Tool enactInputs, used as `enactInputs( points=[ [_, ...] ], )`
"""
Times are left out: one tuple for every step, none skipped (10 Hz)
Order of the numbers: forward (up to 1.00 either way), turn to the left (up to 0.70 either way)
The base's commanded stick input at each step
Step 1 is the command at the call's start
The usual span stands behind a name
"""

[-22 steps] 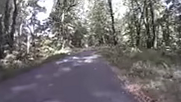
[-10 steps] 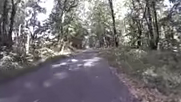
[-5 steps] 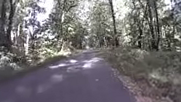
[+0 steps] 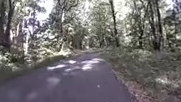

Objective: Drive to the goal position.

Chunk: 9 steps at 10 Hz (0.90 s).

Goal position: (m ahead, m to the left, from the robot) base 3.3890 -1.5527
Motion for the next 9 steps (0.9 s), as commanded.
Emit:
enactInputs(
  points=[
    [0.45,0.0],
    [0.45,0.0],
    [0.45,0.0],
    [0.45,0.0],
    [0.45,0.0],
    [0.45,0.0],
    [0.45,0.0],
    [0.45,0.0],
    [0.45,0.0]
  ],
)
